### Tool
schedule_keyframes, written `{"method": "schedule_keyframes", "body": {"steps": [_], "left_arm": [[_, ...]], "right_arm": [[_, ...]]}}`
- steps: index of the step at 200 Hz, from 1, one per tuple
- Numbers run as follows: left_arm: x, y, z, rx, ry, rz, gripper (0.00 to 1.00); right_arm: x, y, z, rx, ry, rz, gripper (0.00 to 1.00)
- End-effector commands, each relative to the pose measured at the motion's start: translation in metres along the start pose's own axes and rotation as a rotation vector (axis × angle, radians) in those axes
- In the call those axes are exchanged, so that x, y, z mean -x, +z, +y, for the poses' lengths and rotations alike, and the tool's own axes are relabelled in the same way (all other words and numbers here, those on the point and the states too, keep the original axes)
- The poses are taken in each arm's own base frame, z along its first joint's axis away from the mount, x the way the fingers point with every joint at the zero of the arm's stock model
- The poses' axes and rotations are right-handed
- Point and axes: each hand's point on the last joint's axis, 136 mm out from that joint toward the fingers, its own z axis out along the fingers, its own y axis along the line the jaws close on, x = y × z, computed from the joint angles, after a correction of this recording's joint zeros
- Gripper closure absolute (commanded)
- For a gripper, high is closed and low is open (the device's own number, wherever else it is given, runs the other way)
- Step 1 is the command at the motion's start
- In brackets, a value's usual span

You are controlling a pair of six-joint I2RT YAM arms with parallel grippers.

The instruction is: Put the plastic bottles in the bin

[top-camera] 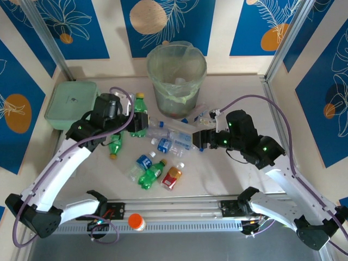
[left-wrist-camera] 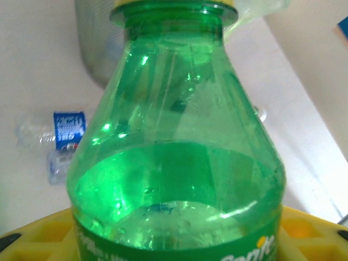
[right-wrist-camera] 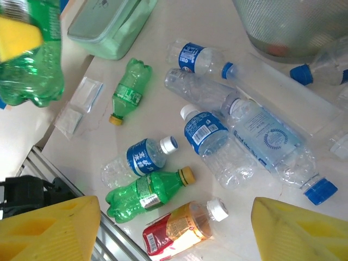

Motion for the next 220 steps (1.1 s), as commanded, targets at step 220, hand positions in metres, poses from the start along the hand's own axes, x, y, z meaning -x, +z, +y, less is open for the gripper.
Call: {"method": "schedule_keyframes", "body": {"steps": [220], "left_arm": [[0.232, 0.18, -0.054, -0.123, 0.046, -0.3, 0.61]], "right_arm": [[0.02, -0.008, -0.025, -0.012, 0.12, -0.036, 0.26]]}}
